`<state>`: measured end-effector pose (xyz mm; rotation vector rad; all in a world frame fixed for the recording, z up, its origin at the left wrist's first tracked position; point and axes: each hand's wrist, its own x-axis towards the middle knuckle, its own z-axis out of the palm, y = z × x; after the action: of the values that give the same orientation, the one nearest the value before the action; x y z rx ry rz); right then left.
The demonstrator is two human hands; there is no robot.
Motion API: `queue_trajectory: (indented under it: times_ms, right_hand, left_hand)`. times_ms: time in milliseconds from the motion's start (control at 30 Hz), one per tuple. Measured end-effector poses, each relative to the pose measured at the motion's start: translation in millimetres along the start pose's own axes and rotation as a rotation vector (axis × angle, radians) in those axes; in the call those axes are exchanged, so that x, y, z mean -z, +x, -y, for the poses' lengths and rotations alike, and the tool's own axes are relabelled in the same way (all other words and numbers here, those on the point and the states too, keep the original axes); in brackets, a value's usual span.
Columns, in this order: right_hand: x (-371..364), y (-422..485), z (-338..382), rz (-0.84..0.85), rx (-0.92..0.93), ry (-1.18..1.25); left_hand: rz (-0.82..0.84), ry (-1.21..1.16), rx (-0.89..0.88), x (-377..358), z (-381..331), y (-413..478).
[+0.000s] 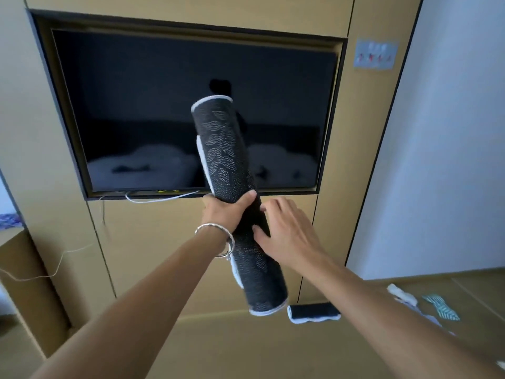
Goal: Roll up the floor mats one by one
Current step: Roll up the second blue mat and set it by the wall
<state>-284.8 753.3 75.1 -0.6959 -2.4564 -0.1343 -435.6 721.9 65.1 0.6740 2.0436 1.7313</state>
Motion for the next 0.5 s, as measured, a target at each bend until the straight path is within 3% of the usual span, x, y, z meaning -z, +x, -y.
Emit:
queue_trajectory:
  times_ms: [167, 267, 367, 500]
  right_hand:
    - [-21, 41, -7, 0.098, -0.128, -0.07]
    - [-38, 51, -25, 0.145, -0.146, -0.266]
    - [-41, 65, -61, 0.074, -0.167, -0.427]
    - [-40, 83, -117, 0.064, -0.185, -0.489]
  left_hand:
    - [0.011, -0.338, 0.21, -20, -24, 32]
    - [0.103, -0.487, 0.325, -47, -30, 46]
    - [0.25, -0.614, 0.349, -77, -34, 56]
    - [0.404, -0.595, 0.289, -112, -38, 66]
